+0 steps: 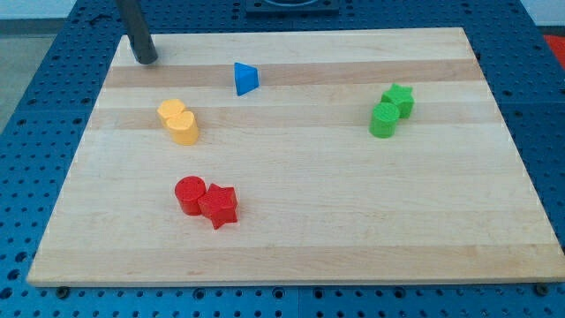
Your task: Push the blue triangle towards blue cube
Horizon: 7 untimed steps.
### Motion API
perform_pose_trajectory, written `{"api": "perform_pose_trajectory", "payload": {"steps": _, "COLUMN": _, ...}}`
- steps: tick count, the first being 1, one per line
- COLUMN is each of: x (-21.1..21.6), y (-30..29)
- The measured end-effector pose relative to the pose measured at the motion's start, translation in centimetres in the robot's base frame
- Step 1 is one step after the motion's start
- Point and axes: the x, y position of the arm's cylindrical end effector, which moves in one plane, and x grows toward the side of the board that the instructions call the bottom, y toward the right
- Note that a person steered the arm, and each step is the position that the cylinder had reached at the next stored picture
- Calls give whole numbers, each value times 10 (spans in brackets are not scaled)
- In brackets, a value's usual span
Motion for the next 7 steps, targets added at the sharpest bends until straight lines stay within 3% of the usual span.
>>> {"api": "perform_pose_trajectory", "payload": {"steps": 1, "x": -1, "y": 0}}
{"api": "perform_pose_trajectory", "payload": {"steps": 2, "x": 7, "y": 41}}
{"api": "perform_pose_trajectory", "payload": {"steps": 4, "x": 7, "y": 212}}
{"api": "perform_pose_trajectory", "payload": {"steps": 5, "x": 39, "y": 253}}
{"api": "perform_pose_trajectory", "payload": {"steps": 6, "x": 77, "y": 256}}
{"api": "perform_pose_trajectory", "payload": {"steps": 7, "x": 87, "y": 233}}
